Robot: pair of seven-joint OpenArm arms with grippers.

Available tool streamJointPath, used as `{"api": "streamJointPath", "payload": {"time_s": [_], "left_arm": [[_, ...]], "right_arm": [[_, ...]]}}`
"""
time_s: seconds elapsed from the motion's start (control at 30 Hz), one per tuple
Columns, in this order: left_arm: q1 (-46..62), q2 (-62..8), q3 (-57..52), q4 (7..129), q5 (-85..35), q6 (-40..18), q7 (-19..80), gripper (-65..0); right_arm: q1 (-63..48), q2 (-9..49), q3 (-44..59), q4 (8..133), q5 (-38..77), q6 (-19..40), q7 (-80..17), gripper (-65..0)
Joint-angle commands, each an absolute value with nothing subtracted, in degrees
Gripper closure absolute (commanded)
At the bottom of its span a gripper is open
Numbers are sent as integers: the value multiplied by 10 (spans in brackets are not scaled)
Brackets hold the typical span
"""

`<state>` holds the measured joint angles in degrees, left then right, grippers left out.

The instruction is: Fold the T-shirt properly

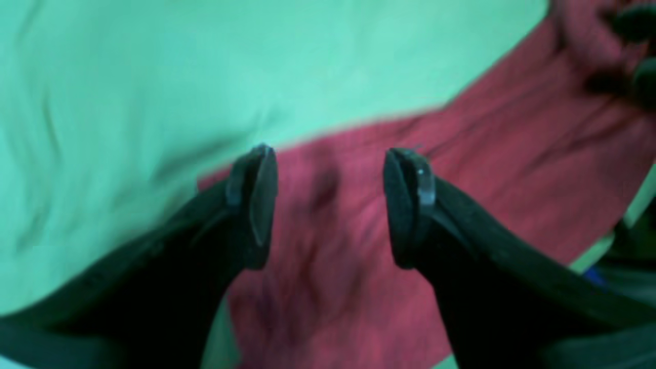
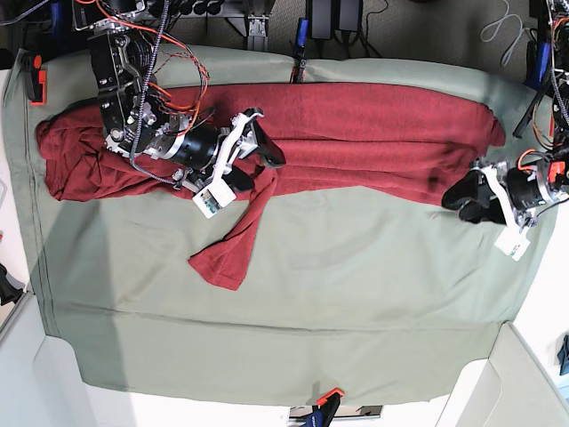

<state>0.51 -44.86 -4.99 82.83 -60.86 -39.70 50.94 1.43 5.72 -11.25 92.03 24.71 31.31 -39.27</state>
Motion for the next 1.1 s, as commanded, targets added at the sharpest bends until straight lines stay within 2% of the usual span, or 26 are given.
{"api": "streamJointPath", "payload": {"time_s": [0.0,0.13,0.3,0.47,0.6,0.83,1.07], "left_arm": [[-10,-453,-57,837,-620,-400,500,-359],[-42,-409,-53,837,-618,-400,500,-359],[-90,-350,12,837,-563,-400,500,-359],[-135,-289,105,836,-460,-400,464,-359],[-159,-232,153,809,-352,-386,418,-359],[-223,-118,162,686,-299,-381,396,-359],[-266,-49,162,625,-273,-381,388,-359]], "right_arm": [[22,57,-111,935,261,317,-380,-396],[22,57,-76,958,259,313,-380,-396],[22,57,45,987,259,309,-382,-396],[22,57,187,987,258,306,-395,-396],[13,77,259,984,270,305,-412,-396],[-25,135,279,983,284,302,-411,-396],[-27,140,279,983,290,302,-415,-396]]}}
